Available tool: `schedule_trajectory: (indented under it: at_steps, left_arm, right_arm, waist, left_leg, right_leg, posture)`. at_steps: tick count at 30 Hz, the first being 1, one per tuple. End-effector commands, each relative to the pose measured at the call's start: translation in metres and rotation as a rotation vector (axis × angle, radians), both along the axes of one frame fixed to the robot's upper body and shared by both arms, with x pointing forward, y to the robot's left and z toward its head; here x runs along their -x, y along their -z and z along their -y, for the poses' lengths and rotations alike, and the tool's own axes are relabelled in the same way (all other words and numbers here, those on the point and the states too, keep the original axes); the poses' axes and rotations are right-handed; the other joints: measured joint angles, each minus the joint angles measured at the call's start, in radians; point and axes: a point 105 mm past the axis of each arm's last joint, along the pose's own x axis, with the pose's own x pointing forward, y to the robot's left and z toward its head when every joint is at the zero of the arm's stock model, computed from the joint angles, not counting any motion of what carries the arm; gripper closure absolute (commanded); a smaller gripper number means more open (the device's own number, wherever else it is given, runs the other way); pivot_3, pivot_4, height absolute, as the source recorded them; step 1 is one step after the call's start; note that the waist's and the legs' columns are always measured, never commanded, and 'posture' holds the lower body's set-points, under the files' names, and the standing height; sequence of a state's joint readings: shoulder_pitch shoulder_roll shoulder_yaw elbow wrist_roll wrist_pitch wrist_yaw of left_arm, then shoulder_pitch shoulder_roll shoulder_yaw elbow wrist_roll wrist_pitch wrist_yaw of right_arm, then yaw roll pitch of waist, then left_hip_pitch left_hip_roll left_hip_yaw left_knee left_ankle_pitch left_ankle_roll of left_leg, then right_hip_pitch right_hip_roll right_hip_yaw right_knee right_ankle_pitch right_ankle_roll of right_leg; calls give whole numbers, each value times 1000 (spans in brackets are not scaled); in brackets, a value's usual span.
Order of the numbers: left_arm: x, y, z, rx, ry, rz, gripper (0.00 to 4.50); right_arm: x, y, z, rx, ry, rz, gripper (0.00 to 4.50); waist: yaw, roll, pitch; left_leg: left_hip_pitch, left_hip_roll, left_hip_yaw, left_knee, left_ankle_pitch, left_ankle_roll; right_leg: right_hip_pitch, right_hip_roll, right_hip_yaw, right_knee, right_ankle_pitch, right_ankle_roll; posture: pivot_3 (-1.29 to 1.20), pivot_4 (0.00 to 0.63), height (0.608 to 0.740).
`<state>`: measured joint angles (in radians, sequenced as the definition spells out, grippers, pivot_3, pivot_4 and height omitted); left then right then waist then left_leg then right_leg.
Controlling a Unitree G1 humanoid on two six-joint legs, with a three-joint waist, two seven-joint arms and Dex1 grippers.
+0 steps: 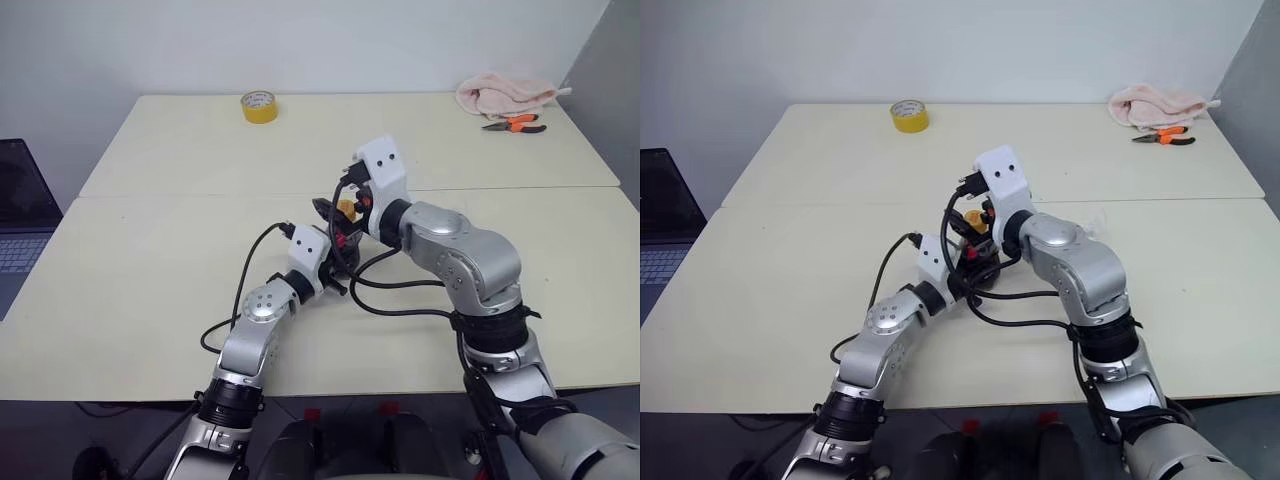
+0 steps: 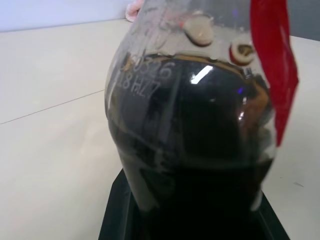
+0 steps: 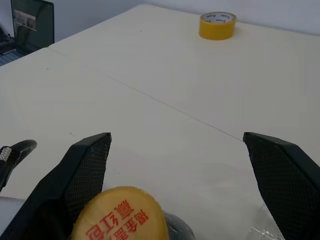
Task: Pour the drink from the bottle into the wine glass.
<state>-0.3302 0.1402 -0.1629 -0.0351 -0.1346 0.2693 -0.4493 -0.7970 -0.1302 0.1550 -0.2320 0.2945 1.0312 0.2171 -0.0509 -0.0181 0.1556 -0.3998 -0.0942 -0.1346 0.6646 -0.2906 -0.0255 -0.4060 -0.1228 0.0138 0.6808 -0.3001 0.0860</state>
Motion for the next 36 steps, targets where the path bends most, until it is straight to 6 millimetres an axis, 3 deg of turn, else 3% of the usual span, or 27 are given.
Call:
schedule_trajectory:
  at_steps: [1,22,32,36]
  left_arm:
    - [-1,-23,-5,32,-11,90,3726]
    - [-3,-20,-15,15,-38,92,3727]
    - [-3,-20,-15,12,-38,96,3730]
    - [-3,-20,-15,12,-38,96,3730]
  right_arm:
    - [-8,-10,29,-13,102,46,0]
    - [23,-6,87,-82,64,37,0]
    - [66,-12,51,-111,-290,49,0]
    - [63,-25,37,-144,-299,84,0]
  waist:
    - [0,0,0]
    - [3,-1,0]
    - [1,0,0]
    - [1,0,0]
  left_leg:
    - [0,0,0,0,0,0]
    - [0,0,1,0,0,0]
    - [0,0,2,0,0,0]
    - [0,0,2,0,0,0]
  right_leg:
    - [0,0,0,0,0,0]
    - [1,0,0,0,0,0]
    - [1,0,1,0,0,0]
    - [1,0,1,0,0,0]
  posture:
    - [0,150,740]
    - [0,150,740]
    - [0,150,740]
    - [0,150,740]
